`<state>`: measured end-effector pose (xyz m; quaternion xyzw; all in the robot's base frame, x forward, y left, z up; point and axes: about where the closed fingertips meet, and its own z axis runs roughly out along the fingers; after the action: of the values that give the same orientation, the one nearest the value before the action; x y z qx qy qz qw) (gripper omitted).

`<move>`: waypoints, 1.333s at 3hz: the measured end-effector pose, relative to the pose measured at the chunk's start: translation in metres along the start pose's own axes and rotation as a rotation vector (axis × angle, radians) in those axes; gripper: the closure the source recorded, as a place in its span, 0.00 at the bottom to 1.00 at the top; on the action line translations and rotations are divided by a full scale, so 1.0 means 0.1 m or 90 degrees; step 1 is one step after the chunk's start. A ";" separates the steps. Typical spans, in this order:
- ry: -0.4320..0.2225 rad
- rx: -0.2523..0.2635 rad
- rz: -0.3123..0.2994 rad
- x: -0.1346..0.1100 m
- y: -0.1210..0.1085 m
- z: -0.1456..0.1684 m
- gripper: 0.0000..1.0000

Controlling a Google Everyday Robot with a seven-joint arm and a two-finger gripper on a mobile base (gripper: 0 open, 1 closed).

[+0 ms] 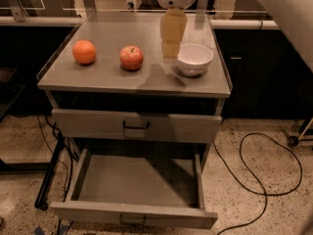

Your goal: Place apple into middle drawer

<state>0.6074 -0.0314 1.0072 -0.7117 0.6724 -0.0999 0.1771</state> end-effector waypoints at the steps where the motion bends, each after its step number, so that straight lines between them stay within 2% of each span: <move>1: -0.004 -0.010 0.000 -0.13 -0.15 0.12 0.00; 3: -0.004 -0.028 -0.034 -0.52 -0.63 0.56 0.00; 4: -0.014 -0.037 -0.047 -0.67 -0.87 0.90 0.00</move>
Offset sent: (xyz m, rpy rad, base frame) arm 0.0742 0.0573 -0.0214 -0.0836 0.1286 0.0504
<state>0.7164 0.0483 0.9645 -0.7419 0.6462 -0.0788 0.1603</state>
